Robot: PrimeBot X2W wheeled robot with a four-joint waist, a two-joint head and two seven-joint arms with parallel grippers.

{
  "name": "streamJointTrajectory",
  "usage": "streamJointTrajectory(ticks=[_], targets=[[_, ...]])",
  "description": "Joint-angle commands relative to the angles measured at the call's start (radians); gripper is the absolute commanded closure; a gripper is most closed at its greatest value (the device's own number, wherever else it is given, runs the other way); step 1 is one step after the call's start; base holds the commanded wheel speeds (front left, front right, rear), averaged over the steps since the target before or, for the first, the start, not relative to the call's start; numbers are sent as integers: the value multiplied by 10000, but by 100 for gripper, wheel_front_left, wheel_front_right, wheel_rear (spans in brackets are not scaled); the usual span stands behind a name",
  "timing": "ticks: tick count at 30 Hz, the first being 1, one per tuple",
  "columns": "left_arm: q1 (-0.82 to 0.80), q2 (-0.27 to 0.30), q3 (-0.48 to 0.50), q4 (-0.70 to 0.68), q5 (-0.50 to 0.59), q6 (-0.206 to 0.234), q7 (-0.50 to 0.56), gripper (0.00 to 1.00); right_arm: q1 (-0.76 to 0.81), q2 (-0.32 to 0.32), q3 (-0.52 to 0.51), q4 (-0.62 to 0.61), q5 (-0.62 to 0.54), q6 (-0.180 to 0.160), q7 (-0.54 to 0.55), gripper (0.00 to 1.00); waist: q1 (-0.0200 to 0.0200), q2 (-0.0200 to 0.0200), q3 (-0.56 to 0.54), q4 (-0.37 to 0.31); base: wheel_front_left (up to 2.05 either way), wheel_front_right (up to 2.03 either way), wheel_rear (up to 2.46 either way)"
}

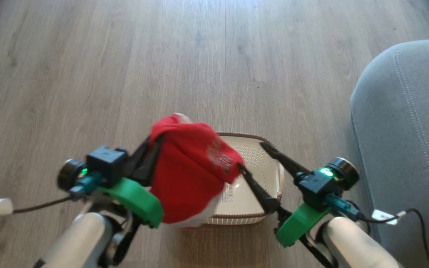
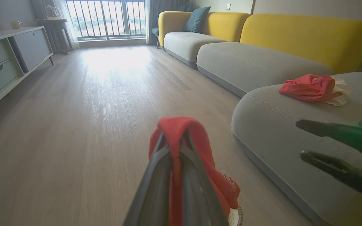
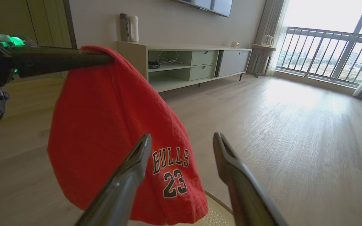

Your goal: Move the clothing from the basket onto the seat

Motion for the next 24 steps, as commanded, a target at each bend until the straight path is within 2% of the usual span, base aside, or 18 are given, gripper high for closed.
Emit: streamJointTrajectory(ticks=[1,6,18,19,20,21,22,23,24], targets=[[-748,44,230,-408,117,-100,74,100,-517,-135,431,-371,243,-4,47,0,1,0,16,33,0,0,0],[-1031,-394,-414,-487,257,-363,234,100,-1168,-377,1353,-484,800,-4,76,0,1,0,66,60,0,0,0],[-1152,-975,-1605,-669,452,-871,470,100,-1827,-583,2239,-110,1375,-4,86,0,1,0,137,158,0,0,0],[-1137,-989,-1649,-638,447,-881,459,100,-1847,-575,2366,0,1557,-4,175,57,1,0,123,152,0,0,0],[-1130,-993,-1663,-618,444,-882,450,100,-1837,-575,2463,37,1743,-4,246,100,1,0,120,143,0,0,0],[-1128,-996,-1668,-591,439,-881,436,100,-1838,-606,2600,45,1959,-4,329,100,1,0,121,130,0,0,0],[-1131,-994,-1660,-551,435,-876,412,90,-1848,-642,2653,47,2146,-4,371,100,1,0,124,110,0,0,0],[-1137,-989,-1637,-504,439,-858,375,73,-1864,-678,2666,52,2279,-4,389,100,1,0,120,78,0,0,0],[-1137,-992,-1603,-456,434,-832,328,60,-1879,-723,2675,62,2368,-4,412,100,1,0,126,37,0,0,0]])
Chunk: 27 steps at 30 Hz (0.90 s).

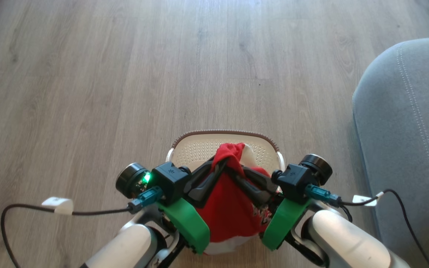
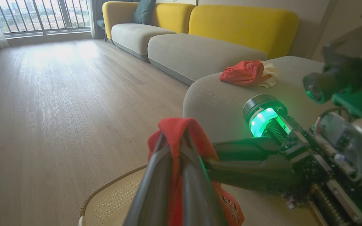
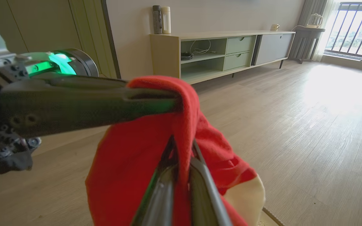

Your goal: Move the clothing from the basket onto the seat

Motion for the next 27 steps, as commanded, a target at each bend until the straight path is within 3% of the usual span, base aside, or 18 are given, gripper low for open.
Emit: streamJointTrajectory(ticks=[1,2,3,13,27], targets=[[-612,46,457,-212,42,65,-176,33,-332,-136,5,-239,120,-4,18,100,0,1,5,-99,0,0,0],[-611,56,486,-158,62,94,-240,5,-346,-169,-21,-222,153,-4,21,100,0,1,5,-162,0,0,0],[-601,54,510,-108,63,115,-301,0,-357,-205,-55,-209,172,-4,29,100,0,1,16,-226,0,0,0],[-491,102,623,198,7,220,-597,0,-348,-585,-739,-372,117,-4,82,100,0,1,161,-1311,0,0,0],[-807,-91,440,359,105,196,-698,0,27,-1102,-2548,-1468,-309,-4,286,100,0,1,1007,-4178,0,0,0]])
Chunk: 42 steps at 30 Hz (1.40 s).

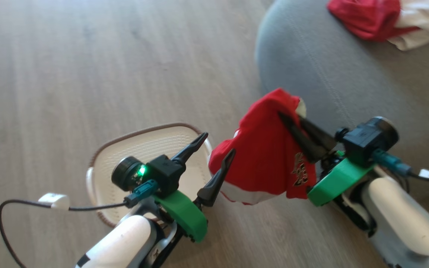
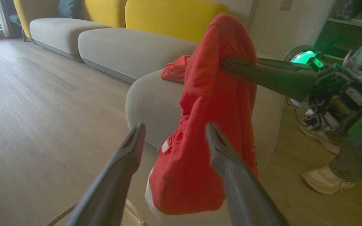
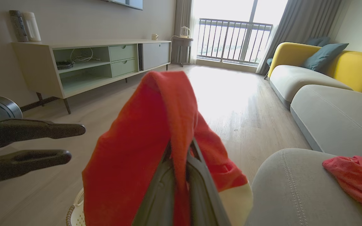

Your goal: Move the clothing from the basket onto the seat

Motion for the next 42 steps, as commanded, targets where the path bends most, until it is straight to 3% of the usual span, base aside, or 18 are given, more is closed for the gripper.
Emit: streamJointTrajectory(ticks=[1,10,16,22,32,42], targets=[[-542,1,317,-261,104,-33,-85,0,30,-152,-129,-403,-83,-2,61,100,-1,0,352,-653,0,0,0],[-790,-166,64,-195,187,-119,-12,0,616,-136,-1196,-1017,-207,-2,156,100,-1,0,876,-1322,0,0,0],[-1059,-44,20,-250,297,-144,183,0,706,132,-1708,-1061,-153,-2,8,100,-1,0,1417,-1348,0,0,0],[-1743,158,17,-465,580,-149,674,0,57,257,-2578,-753,274,-2,-230,100,-1,0,2679,-1190,0,0,0],[-3012,499,101,-884,1072,-216,1521,0,-2682,12,-3864,711,1262,-2,-338,100,-1,0,4790,-804,0,0,0],[-4119,418,192,-1068,1273,-352,1869,0,-7325,-1047,-6752,3402,1896,-2,343,100,-1,0,6077,-148,0,0,0]])
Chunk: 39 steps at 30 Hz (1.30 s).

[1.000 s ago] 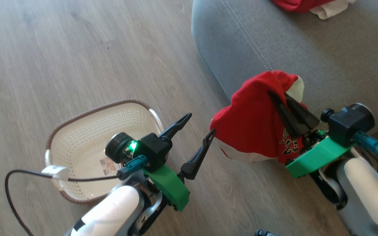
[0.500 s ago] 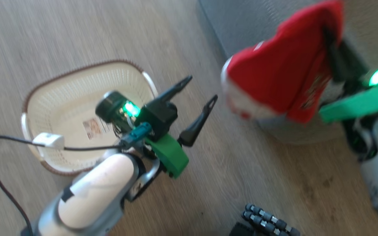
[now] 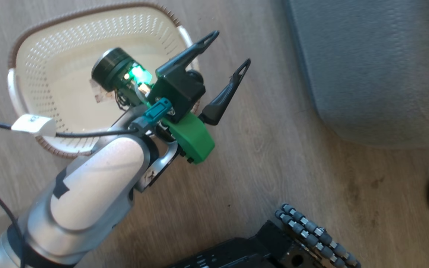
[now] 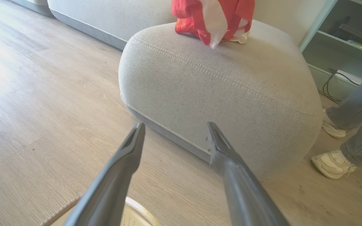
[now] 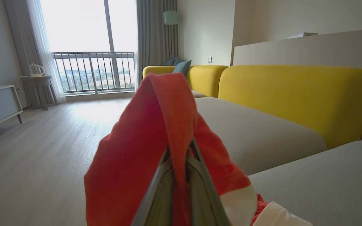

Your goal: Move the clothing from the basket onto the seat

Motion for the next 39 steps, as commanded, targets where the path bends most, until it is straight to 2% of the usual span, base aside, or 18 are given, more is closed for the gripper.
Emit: streamJointTrajectory(ticks=[1,5,9,12,17,19,20,24,31,34,39], targets=[[-242,-24,302,-400,99,-49,15,0,-493,-530,-423,-40,-81,-2,192,100,-3,0,395,393,0,0,0],[-381,-159,279,-369,106,-29,-54,0,-2268,-1375,-1814,958,-853,-2,484,100,-3,0,760,795,0,0,0],[-420,-226,279,-401,133,69,-96,0,-3077,-1853,-2848,2039,-2136,-2,637,100,-3,0,1245,1153,0,0,0],[-294,-267,252,-444,127,190,-127,0,-2825,-1665,-3701,3017,-2771,-2,215,100,-3,0,1495,1381,0,0,0],[60,-54,308,-606,182,512,-85,0,-1773,-560,-4433,4947,-4002,-2,-676,100,-3,0,1747,1475,0,0,0],[214,4,296,-672,178,591,-89,0,-1720,-375,-4583,5355,-4295,-2,-843,58,-3,0,1668,1445,0,0,0],[293,33,299,-692,160,625,-97,0,-1717,-308,-4622,5503,-4429,-2,-914,0,-3,0,1594,1416,0,0,0],[544,183,398,-702,43,726,-175,0,-1745,-97,-4341,5705,-4807,-2,-1089,0,-3,0,1155,1198,0,0,0],[709,183,506,-421,-214,670,-523,0,-1157,71,-2870,5465,-4698,-2,-1158,0,-3,0,34,968,0,0,0],[928,146,637,-173,-484,665,-794,0,-368,146,-1817,4943,-4423,-2,-1167,0,-3,0,-666,871,0,0,0],[1729,201,1039,417,-1066,786,-1496,0,1596,528,-326,3020,-3655,-2,-1172,0,-3,0,-2190,804,0,0,0]])
